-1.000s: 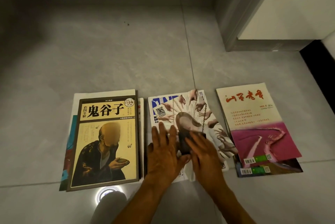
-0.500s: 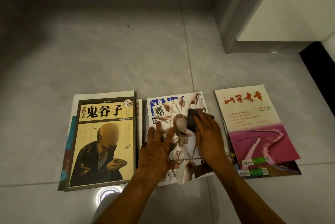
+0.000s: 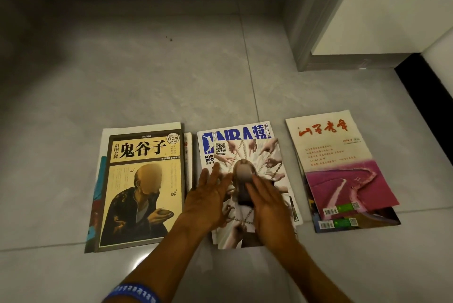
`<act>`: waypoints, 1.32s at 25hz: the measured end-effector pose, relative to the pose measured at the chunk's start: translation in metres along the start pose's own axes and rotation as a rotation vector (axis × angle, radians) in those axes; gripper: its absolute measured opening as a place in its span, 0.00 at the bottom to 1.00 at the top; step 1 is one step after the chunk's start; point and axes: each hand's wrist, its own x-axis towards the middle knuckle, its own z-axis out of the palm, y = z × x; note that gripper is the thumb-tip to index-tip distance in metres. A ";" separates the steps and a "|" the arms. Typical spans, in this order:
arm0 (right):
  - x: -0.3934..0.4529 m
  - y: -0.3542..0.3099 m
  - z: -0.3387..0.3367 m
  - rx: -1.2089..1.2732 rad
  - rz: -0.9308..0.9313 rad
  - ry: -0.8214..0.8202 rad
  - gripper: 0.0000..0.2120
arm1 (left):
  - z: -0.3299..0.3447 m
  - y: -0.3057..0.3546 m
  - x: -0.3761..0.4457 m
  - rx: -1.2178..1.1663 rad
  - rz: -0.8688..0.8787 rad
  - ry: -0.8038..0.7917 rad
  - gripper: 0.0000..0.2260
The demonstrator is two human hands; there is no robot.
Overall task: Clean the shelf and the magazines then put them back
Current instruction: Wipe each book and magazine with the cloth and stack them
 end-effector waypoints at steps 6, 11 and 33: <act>0.049 -0.043 -0.012 0.190 0.296 -0.102 0.39 | 0.003 -0.005 -0.004 -0.020 0.006 0.015 0.49; 0.090 -0.025 -0.014 0.087 -0.045 -0.141 0.37 | 0.005 -0.011 -0.002 -0.088 0.008 0.039 0.51; -0.051 -0.002 -0.002 0.206 -0.111 -0.027 0.46 | 0.003 -0.006 -0.002 -0.056 -0.002 0.014 0.53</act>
